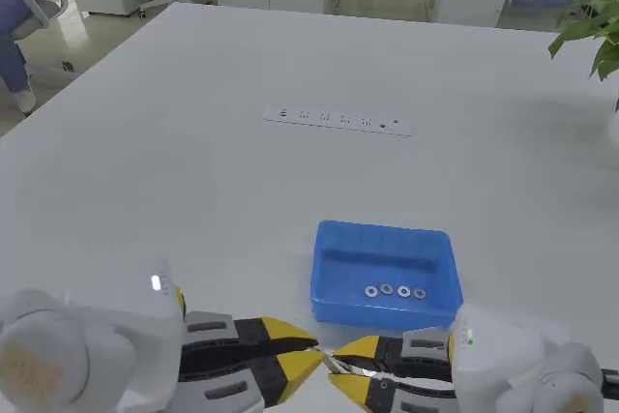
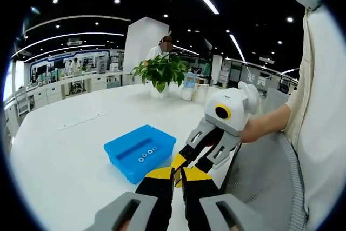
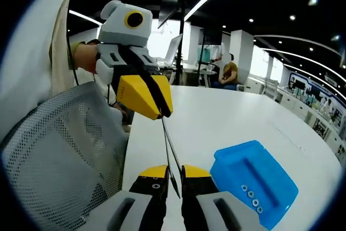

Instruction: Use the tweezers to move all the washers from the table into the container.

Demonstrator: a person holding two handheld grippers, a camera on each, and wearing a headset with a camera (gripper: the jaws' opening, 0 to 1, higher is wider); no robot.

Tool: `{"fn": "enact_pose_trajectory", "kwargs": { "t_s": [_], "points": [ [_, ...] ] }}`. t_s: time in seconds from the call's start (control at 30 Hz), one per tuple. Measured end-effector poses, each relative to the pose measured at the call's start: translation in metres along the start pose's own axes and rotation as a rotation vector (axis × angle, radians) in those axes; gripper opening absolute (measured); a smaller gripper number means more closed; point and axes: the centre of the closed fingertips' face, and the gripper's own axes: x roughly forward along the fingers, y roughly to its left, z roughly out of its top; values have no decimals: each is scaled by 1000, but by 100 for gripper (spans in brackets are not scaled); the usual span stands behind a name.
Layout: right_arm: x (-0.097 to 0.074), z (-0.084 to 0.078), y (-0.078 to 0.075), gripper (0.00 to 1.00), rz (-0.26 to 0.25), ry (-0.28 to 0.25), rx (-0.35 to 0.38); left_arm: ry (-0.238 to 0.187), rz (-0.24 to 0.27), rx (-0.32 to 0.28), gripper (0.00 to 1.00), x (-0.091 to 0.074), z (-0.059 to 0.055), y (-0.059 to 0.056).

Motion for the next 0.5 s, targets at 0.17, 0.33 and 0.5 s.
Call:
{"fn": "enact_pose_trajectory", "kwargs": {
  "t_s": [0.17, 0.33, 0.5],
  "points": [
    [-3, -7, -12, 5, -45, -6, 78, 18, -41, 40, 2, 17, 6, 1],
    [-6, -14, -21, 5, -76, -6, 122, 33, -53, 61, 2, 27, 8, 4],
    [-6, -22, -24, 5, -83, 5, 139, 47, -74, 54, 2, 34, 3, 6]
  ]
}}
